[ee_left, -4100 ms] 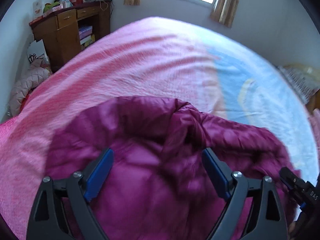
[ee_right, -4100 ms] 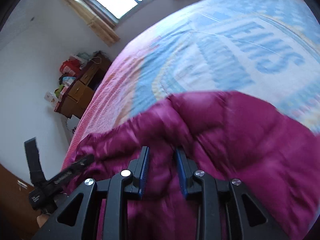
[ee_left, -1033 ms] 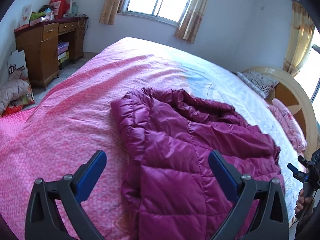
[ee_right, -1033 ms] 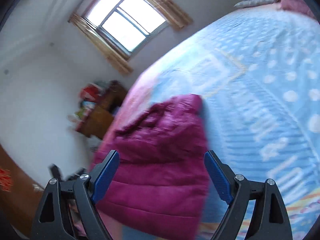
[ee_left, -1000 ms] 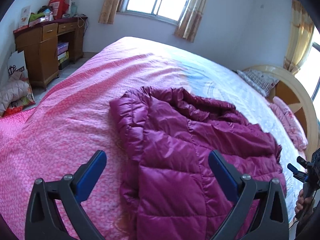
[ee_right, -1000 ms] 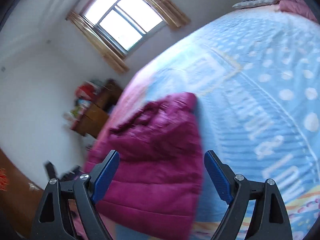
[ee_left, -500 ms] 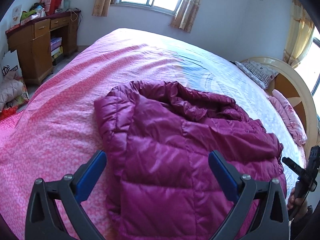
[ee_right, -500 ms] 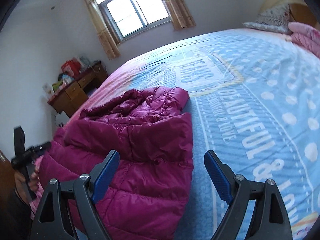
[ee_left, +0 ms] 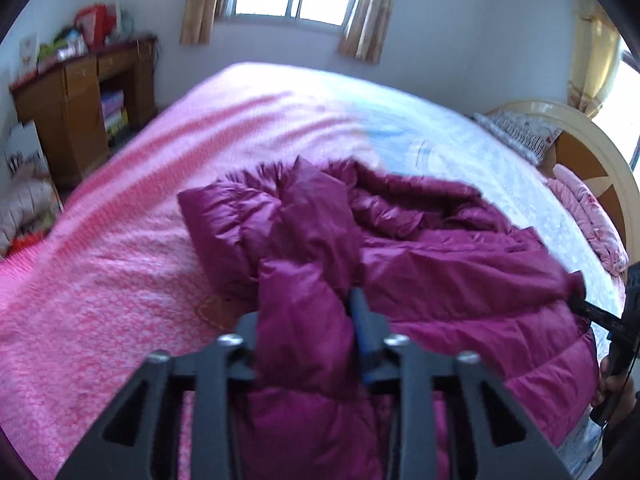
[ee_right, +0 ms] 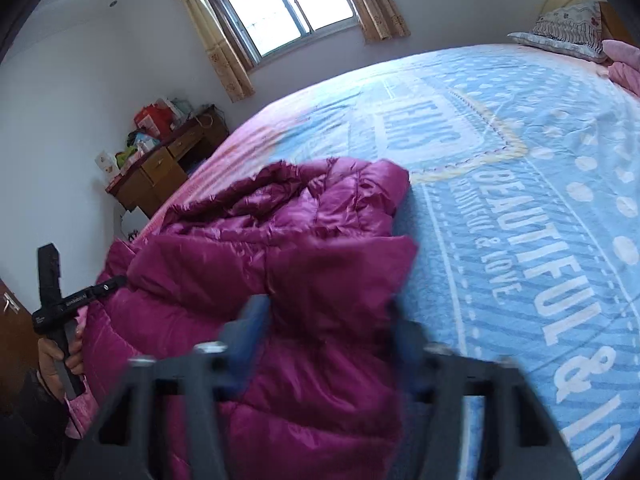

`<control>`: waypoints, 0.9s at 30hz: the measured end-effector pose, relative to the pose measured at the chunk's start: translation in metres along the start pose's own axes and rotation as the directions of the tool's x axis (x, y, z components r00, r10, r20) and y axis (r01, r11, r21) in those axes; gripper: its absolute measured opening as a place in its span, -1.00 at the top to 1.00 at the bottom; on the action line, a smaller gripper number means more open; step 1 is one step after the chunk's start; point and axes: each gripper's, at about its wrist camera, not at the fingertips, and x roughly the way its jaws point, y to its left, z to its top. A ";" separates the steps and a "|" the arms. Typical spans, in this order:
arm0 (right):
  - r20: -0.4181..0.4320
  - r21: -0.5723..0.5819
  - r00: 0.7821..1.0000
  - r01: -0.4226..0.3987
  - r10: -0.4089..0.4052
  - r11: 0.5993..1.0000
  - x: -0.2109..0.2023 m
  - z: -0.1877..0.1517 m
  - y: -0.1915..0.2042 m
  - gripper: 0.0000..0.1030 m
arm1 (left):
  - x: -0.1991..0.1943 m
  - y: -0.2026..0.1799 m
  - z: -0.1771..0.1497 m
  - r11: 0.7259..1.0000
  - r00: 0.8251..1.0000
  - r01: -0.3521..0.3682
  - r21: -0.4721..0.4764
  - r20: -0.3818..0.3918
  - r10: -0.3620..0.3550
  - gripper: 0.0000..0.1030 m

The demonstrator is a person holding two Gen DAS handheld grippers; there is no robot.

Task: Fold large clothes

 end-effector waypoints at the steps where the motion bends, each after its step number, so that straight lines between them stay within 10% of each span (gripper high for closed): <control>1: 0.016 -0.002 1.000 0.008 -0.008 1.000 -0.003 -0.002 0.002 0.50 | -0.009 -0.001 -0.003 1.000 0.999 0.005 -0.001 0.035 -0.005 0.61; 16: 0.274 -0.150 0.960 0.102 -0.058 0.983 -0.096 -0.018 0.063 0.66 | -0.100 -0.010 -0.042 0.999 0.964 -0.016 -0.052 0.265 0.029 0.74; 27: 0.331 -0.201 0.942 0.132 -0.059 0.971 -0.106 0.011 0.087 0.66 | -0.082 -0.014 -0.015 0.981 0.966 -0.158 -0.110 0.189 0.177 0.74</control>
